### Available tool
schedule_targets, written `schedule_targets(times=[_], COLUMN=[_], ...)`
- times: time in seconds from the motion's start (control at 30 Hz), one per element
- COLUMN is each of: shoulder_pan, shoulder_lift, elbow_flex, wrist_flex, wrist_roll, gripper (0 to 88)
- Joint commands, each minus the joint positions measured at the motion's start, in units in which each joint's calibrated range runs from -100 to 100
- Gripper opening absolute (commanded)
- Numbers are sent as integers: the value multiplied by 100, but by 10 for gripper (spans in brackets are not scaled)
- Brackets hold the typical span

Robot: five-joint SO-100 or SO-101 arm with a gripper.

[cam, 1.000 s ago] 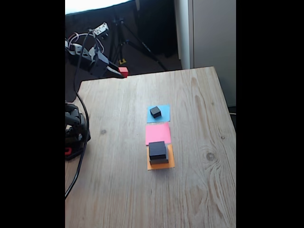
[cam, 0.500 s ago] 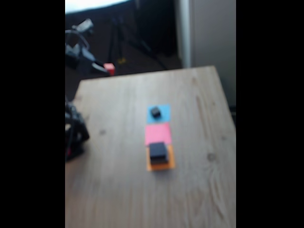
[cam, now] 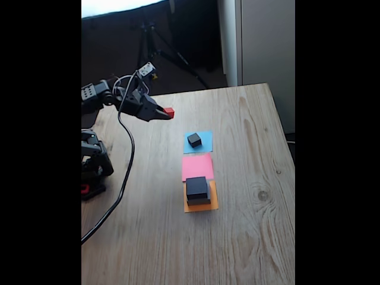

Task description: Tower of hanoi

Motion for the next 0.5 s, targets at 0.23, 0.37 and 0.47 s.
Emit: schedule_targets(times=[0.23,0.37,0.47], shoulder_pan=[26,51,93], shoulder_lift=[748,1415,1975], elbow_flex=[1654,1881,2009], wrist_flex=[-3569,-4613,-5366], wrist_roll=[129,11,95], gripper=[67,71,74])
